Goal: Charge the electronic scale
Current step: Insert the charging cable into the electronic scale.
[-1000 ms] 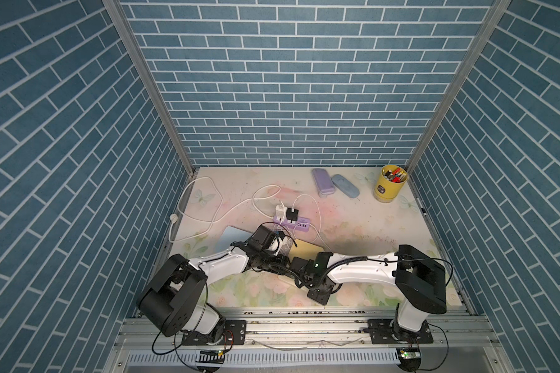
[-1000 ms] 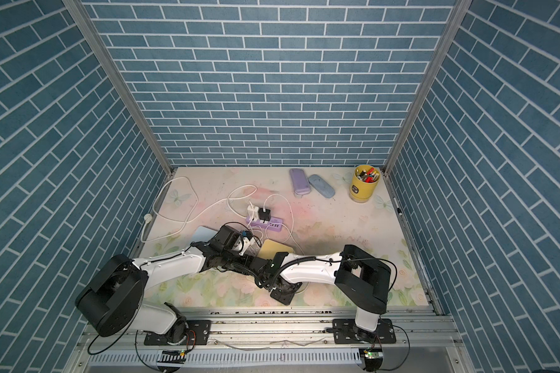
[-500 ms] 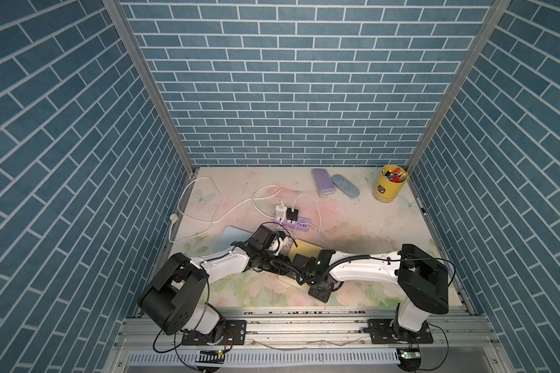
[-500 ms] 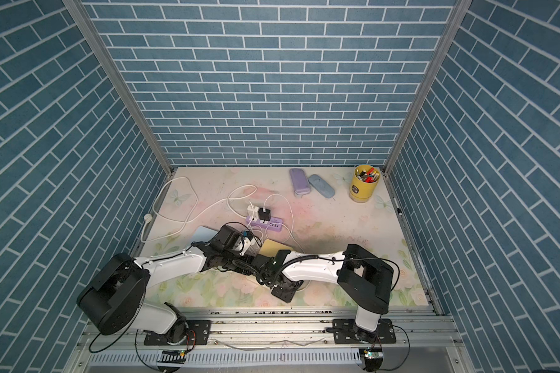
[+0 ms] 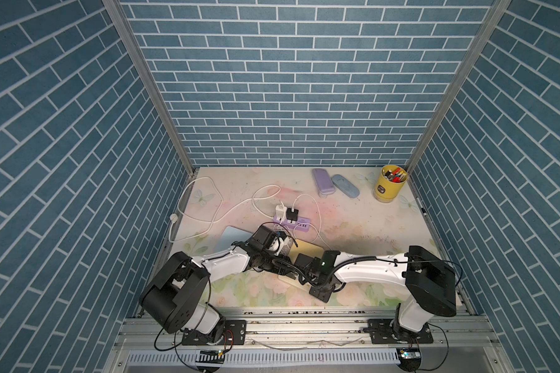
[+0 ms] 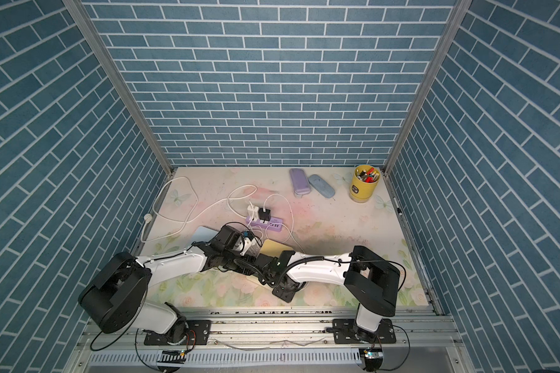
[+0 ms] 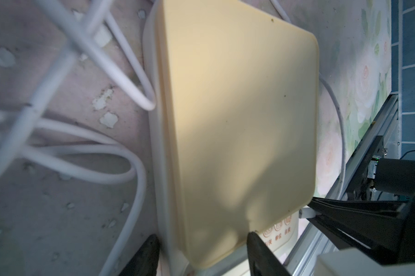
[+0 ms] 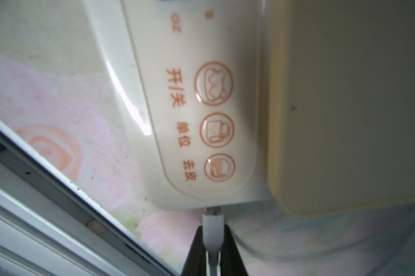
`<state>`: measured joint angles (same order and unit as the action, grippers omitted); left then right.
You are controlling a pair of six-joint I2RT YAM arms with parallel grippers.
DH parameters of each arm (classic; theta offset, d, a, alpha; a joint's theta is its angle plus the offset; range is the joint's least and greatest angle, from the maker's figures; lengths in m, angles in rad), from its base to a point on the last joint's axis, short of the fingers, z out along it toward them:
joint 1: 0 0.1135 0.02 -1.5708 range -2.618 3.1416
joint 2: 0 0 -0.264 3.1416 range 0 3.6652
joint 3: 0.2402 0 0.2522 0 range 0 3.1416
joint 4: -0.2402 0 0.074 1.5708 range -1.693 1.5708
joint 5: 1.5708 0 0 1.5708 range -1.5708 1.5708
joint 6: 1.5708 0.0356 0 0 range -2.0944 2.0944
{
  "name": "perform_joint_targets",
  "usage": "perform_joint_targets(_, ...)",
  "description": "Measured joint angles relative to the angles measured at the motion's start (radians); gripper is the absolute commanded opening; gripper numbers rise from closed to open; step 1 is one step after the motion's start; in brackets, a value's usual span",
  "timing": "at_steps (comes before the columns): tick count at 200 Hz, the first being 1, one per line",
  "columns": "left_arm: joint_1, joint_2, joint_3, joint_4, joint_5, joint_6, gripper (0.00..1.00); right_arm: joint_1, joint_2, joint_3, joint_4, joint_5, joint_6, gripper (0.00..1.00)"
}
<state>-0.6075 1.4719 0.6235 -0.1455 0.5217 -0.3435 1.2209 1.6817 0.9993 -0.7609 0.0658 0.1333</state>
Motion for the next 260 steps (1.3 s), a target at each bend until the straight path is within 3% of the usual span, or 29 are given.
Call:
perform_joint_targets(136, -0.027, 0.04, 0.002, 0.086, -0.005, -0.007, 0.59, -0.033, -0.011, -0.039, 0.064, -0.029, 0.022, 0.0)
perform_joint_targets(221, -0.093, 0.047, 0.002, 0.155, -0.093, -0.054, 0.58, -0.178, 0.024, 0.002, -0.009, -0.167, -0.157, 0.0)
perform_joint_targets(260, -0.104, 0.016, 0.019, 0.046, -0.148, -0.056, 0.62, -0.187, 0.046, 0.033, -0.013, -0.167, -0.187, 0.24)
